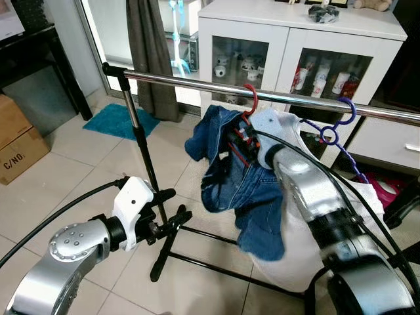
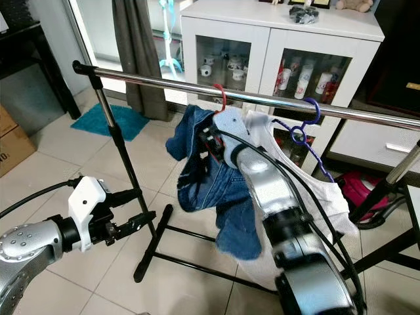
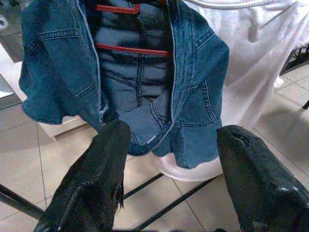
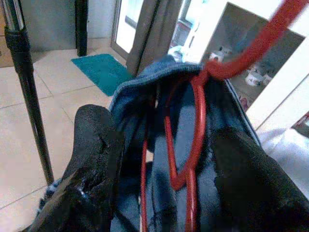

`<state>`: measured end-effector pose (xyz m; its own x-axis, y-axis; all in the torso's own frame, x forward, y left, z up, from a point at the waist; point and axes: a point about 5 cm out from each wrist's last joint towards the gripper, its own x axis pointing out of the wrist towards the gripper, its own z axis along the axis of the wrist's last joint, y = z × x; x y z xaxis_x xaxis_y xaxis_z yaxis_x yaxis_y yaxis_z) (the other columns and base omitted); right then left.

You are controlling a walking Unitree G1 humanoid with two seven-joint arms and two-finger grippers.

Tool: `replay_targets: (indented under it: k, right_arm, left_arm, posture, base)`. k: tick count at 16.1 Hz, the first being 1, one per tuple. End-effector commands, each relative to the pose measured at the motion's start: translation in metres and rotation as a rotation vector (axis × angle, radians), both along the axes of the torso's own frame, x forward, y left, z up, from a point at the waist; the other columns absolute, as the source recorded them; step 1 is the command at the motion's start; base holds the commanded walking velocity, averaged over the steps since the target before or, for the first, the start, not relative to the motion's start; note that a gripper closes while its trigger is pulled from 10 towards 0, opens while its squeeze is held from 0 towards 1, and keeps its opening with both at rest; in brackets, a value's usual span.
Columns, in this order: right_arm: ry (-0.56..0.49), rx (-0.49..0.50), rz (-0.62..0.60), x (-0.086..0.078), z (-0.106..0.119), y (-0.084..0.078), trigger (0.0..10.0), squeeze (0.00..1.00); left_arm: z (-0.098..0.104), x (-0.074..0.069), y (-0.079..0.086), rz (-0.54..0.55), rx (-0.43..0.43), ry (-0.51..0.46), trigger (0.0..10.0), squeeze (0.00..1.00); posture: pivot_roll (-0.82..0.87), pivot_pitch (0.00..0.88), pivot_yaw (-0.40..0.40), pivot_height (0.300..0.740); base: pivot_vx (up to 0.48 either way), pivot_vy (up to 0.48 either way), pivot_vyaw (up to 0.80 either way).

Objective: Hang hanger

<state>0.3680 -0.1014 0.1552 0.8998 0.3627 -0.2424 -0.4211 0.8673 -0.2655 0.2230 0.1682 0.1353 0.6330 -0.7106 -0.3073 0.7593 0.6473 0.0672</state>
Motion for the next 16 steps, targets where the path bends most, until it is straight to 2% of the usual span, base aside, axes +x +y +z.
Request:
replay_targets:
  k: [1, 5, 6, 7, 8, 10, 16]
  right_arm:
    - [-0.026, 0.012, -0.009, 0.005, 0.008, 0.001, 10.0, 0.0]
    - [-0.01, 0.015, 0.018, 0.014, 0.006, 0.008, 10.0, 0.0]
    - [0.008, 0.007, 0.023, 0.015, 0.002, 0.009, 8.7, 0.0]
    - [0.011, 0.004, 0.024, 0.016, 0.001, 0.009, 8.7, 0.0]
    - [0.029, -0.002, 0.015, 0.016, -0.004, 0.008, 2.6, 0.0]
    - [0.058, -0.004, -0.002, 0.018, -0.011, 0.005, 0.0, 0.0]
    - [0.08, 0.004, -0.003, 0.018, -0.017, 0.003, 0.0, 0.0]
  left_arm:
    - [0.004, -0.002, 0.002, -0.002, 0.001, -0.011, 10.0, 0.0]
    - [0.004, -0.003, 0.002, 0.001, 0.003, -0.006, 10.0, 0.0]
    - [0.003, -0.003, 0.002, 0.002, 0.004, -0.005, 10.0, 0.0]
    - [0.003, -0.003, 0.002, 0.002, 0.004, -0.005, 10.0, 0.0]
    - [0.003, -0.004, 0.002, 0.002, 0.004, -0.005, 10.0, 0.0]
    - [0.003, -0.005, 0.001, 0.002, 0.005, -0.003, 10.0, 0.0]
    - [0.003, -0.004, 0.0, 0.0, 0.006, -0.005, 10.0, 0.0]
  posture:
    - [0.0, 0.0, 0.011, 0.74]
    - [0.01, 0.0, 0.006, 0.74]
    - [0.01, 0.0, 0.004, 0.74]
    - [0.01, 0.0, 0.004, 0.74]
    - [0.01, 0.0, 0.004, 0.74]
    - [0.01, 0.0, 0.002, 0.74]
    - [0.01, 0.0, 0.005, 0.74]
  base:
    - [0.0, 0.0, 0.0]
    - [0.0, 0.0, 0.0]
    - [0.0, 0.0, 0.0]
    - [0.0, 0.0, 0.0]
    - [0.0, 0.0, 0.0]
    - [0.0, 0.0, 0.0]
    - [0.0, 0.0, 0.0]
